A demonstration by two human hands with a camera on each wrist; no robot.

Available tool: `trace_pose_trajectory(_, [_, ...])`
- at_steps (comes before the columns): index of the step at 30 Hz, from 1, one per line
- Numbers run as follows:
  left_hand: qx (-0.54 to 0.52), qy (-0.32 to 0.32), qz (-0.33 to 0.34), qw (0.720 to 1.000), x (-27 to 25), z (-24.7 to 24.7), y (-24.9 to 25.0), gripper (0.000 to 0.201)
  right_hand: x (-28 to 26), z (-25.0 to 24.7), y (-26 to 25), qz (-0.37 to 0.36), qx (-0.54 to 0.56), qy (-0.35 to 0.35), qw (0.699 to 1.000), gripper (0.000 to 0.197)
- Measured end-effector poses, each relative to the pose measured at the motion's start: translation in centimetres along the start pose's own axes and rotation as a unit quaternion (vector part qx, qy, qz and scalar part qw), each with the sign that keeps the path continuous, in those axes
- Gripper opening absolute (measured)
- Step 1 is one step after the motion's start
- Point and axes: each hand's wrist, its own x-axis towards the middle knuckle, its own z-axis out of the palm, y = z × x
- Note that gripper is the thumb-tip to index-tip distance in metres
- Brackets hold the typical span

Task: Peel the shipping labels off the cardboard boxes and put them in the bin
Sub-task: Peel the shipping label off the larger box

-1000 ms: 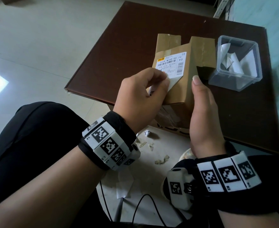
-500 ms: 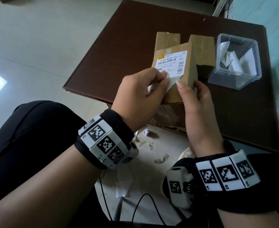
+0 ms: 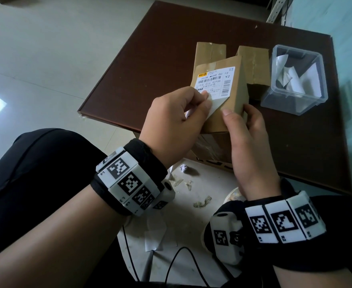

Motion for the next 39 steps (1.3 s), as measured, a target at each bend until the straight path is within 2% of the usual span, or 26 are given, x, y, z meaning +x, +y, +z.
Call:
trace_pose_trajectory(14, [0.009, -0.015, 0.002, 1.000, 0.00, -0.14, 0.19, 0.023, 0.13, 0.10, 0.13, 0.001, -0.003, 0.003, 1.000, 0.081])
trace_pose_trajectory(39, [-0.002, -0.025, -0.001, 1.000, -0.20, -0.12, 0.44, 0.024, 0.22, -0.02, 0.19, -0.009, -0.029, -0.012, 0.999, 0.085])
